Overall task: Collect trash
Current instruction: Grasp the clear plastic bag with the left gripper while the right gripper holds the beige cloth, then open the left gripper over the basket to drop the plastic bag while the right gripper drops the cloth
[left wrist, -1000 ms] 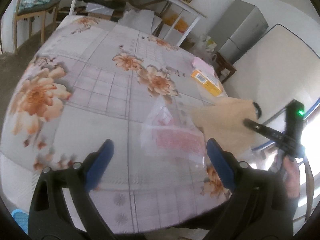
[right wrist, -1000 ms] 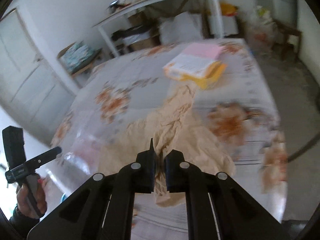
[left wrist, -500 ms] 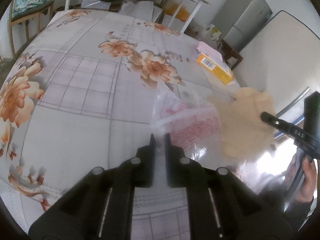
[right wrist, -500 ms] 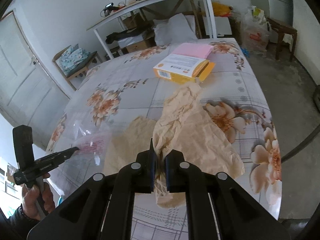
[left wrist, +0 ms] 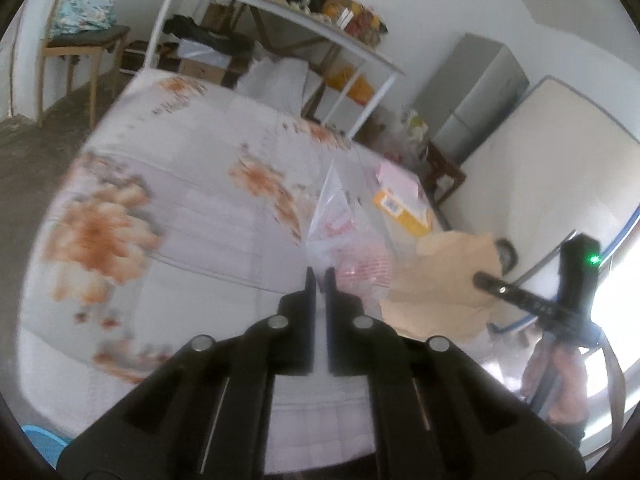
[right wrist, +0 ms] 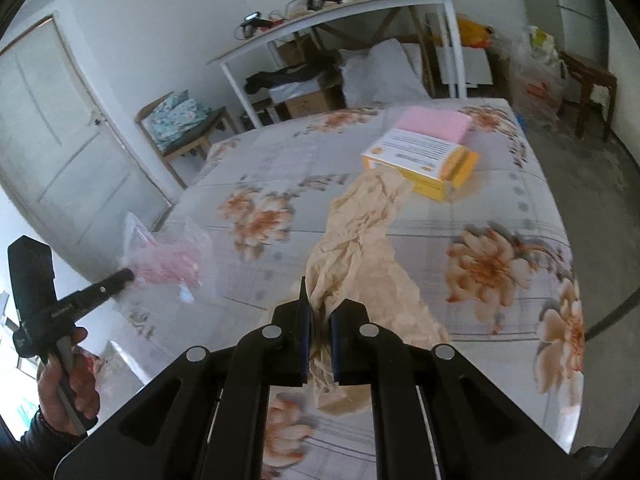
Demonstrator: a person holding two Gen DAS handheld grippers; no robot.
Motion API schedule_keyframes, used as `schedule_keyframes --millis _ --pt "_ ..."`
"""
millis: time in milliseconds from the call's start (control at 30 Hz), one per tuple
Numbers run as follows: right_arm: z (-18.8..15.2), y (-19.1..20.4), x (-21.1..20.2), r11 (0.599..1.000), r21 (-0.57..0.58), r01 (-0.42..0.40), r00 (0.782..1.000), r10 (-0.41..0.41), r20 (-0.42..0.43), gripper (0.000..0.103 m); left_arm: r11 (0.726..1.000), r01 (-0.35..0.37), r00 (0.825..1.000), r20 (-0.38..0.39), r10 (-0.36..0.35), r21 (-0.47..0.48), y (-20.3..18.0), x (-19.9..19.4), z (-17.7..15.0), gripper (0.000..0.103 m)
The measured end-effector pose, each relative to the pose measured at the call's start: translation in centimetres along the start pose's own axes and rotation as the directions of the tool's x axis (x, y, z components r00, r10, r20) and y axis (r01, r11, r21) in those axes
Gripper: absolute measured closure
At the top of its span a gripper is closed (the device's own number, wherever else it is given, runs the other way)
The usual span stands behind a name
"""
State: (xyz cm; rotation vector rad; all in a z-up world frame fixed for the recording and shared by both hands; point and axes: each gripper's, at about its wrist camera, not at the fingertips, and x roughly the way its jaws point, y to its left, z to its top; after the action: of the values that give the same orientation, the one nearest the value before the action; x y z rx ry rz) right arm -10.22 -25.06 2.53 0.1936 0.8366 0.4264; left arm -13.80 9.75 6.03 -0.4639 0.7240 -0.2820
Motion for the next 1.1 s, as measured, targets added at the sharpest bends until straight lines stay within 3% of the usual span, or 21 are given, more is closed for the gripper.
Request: schedule_keyframes --millis 333,533,667,800,933,1100 --pt "1.6 9.9 -0.5 0.980 -0.134 -0.150 0.989 0.150 -0.006 0.095 0.993 -0.070 0.988 0.130 0.083 -0.098 6.2 -12.0 -1.8 0.101" --pt "0.7 19.8 0.3 0.925 -0.280 -0.256 0.967 0.243 -0.079 0.095 0.952 -0.220 0.954 0.156 0.255 -0.211 12.4 -21.0 -6.7 0.101" --pt "-2.2 26.5 1.8 0.864 -0.359 -0.353 0.935 0.309 -0.174 0.095 0.884 -0.366 0.909 0.094 0.407 -0.290 17.1 -25.5 -12.2 0.101" --pt "-5.9 33.4 3.4 0.792 -0.406 -0.456 0.885 0.352 -0.306 0.095 0.781 -0.485 0.863 -0.070 0.501 -0.394 23.2 -26.7 -19.9 0.101" --pt "-9.2 38.1 4.9 0.741 -0.421 -0.524 0.836 0.354 -0.419 0.095 0.705 -0.538 0.840 -0.221 0.496 -0.461 28.1 -25.4 -26.6 0.101" --pt "-13.2 42.1 5.8 0.698 -0.423 -0.578 0.787 0.339 -0.515 0.095 0.650 -0.566 0.824 -0.362 0.435 -0.507 32.2 -22.1 -32.5 0.101"
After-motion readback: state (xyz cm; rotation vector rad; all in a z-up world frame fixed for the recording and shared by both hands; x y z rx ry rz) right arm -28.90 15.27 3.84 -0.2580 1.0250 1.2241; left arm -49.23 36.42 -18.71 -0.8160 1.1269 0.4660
